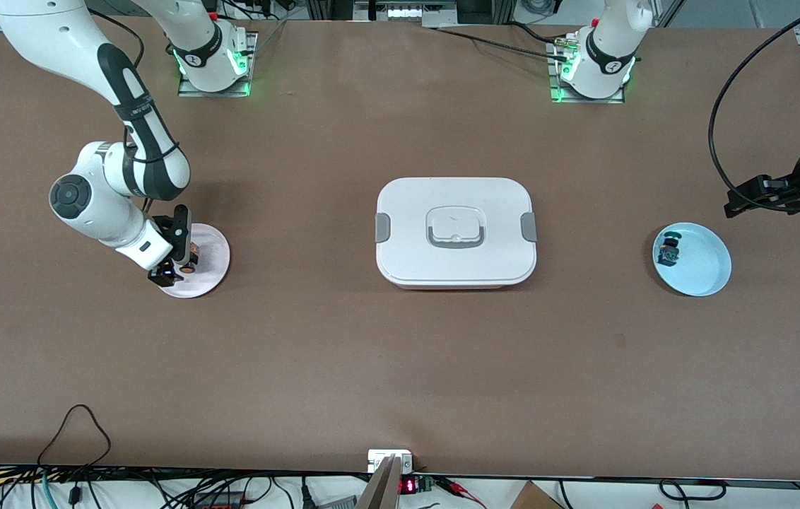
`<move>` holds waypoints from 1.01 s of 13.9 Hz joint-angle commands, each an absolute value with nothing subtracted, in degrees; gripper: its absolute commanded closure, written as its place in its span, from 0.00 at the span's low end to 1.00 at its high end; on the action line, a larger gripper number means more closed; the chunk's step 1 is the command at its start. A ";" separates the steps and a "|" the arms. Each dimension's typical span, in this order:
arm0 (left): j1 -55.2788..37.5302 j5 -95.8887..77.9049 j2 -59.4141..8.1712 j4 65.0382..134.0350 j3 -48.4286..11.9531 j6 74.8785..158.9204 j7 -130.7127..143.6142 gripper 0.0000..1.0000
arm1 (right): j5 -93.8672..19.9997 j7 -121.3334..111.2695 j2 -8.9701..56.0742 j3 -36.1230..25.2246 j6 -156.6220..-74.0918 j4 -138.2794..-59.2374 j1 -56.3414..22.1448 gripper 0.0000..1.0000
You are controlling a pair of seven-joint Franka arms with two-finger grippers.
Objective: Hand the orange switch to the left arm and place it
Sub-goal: 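Lower the right gripper onto the orange switch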
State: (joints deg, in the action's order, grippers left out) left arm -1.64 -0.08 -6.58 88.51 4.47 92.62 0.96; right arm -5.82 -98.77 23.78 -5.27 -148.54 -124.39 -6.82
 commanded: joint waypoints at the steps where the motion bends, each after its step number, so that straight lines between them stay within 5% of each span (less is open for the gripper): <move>1: -1.41 -0.97 -6.50 88.51 4.57 92.72 0.26 0.00 | -6.59 -98.97 23.99 -4.75 -150.99 -125.51 -6.59 0.00; 14: -1.14 -0.97 -6.50 88.51 4.57 92.81 0.26 0.00 | -6.59 -99.06 24.43 -4.04 -151.61 -125.51 -6.24 0.00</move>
State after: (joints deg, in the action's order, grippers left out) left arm -1.49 -0.08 -6.59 88.51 4.49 92.62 0.96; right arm -5.82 -98.73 24.48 -4.59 -150.54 -125.03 -6.82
